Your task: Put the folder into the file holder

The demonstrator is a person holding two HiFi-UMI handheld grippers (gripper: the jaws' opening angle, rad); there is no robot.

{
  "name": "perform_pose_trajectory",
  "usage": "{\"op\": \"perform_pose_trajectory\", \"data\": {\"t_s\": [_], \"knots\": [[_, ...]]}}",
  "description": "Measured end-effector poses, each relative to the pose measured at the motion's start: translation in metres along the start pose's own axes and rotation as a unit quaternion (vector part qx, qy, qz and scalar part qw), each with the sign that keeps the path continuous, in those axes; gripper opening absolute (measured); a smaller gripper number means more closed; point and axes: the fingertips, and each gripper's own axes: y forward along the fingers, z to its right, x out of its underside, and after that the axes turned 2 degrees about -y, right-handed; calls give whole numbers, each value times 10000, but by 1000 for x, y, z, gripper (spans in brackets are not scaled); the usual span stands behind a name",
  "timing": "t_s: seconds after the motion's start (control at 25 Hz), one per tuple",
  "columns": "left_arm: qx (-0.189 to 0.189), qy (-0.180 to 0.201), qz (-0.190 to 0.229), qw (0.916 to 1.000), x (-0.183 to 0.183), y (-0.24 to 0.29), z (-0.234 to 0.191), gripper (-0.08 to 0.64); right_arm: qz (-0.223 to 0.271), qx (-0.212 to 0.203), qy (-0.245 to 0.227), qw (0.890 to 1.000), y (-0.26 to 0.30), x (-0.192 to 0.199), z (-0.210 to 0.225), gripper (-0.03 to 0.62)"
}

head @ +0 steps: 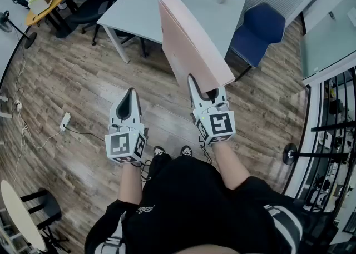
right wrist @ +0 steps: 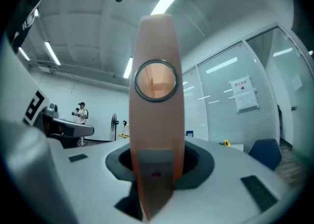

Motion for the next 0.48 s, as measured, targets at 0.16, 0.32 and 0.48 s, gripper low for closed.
{"op": "perform_pose_trajectory", "data": {"t_s": [0.16, 0.32, 0.48], "knots": [[110, -83, -309, 9994, 24, -4, -10, -2, -117, -5, 41, 9999, 2, 15, -13, 137], [253, -106, -544, 9981, 39, 7, -35, -2, -251, 86, 15, 9996, 23, 30, -21, 132], [373, -150, -549, 9977, 40, 9, -69, -2, -315, 256, 35, 9992, 38, 36, -38, 130]]}}
